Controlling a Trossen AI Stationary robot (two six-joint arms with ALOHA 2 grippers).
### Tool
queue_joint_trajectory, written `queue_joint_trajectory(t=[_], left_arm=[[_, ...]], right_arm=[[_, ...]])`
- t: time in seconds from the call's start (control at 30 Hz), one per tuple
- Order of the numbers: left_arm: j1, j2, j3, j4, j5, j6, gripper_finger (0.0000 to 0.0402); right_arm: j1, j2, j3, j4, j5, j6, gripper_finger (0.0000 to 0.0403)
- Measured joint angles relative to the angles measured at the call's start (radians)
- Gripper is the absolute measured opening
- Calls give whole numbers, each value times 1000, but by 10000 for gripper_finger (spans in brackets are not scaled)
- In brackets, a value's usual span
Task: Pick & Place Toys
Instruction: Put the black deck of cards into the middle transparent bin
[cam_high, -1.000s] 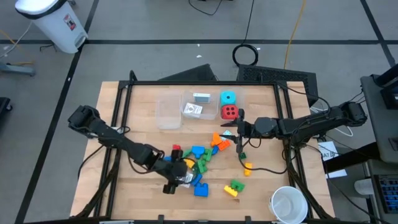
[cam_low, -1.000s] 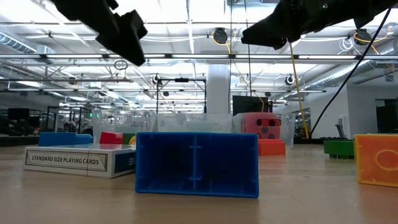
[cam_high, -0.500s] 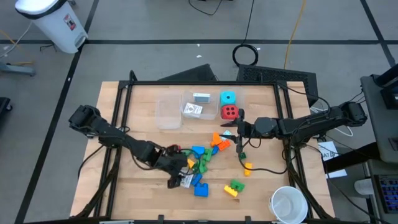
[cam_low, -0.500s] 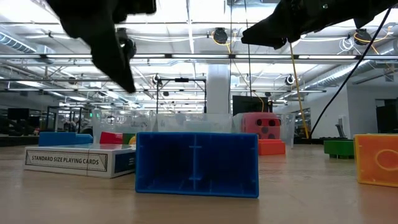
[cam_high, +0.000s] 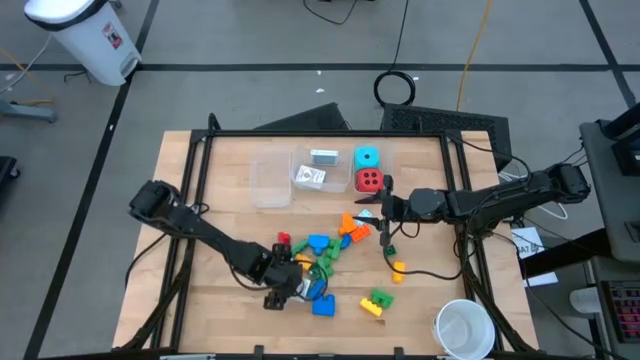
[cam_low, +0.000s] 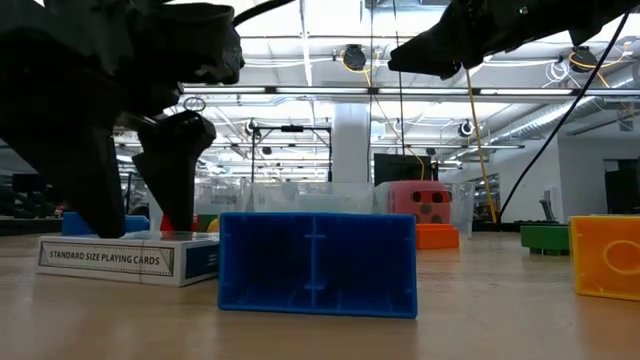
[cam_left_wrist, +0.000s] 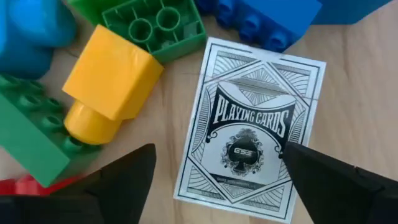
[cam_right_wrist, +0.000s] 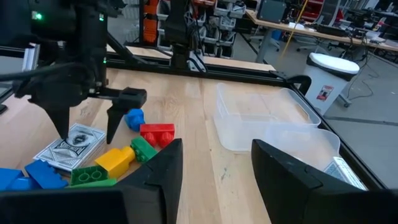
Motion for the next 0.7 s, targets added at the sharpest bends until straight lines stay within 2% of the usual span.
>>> queue_joint_trajectory(t=[0.23, 0.33, 0.47, 0.67, 0.7], left_arm=[[-6, 14, 1, 19, 15, -46, 340], [-7, 13, 1, -23, -14, -41, 341], [5, 4, 1, -86, -59, -120, 339], [46, -64, -6, -99, 70, -67, 335], [48, -83, -6, -107, 61, -67, 335]], right_arm=[[0, 0, 0, -1, -1, 3, 160], [0, 0, 0, -1, -1, 4, 160], [0, 0, 0, -2, -1, 4, 160], [13, 0, 0, -1, -1, 3, 160], [13, 0, 0, -1, -2, 2, 160]])
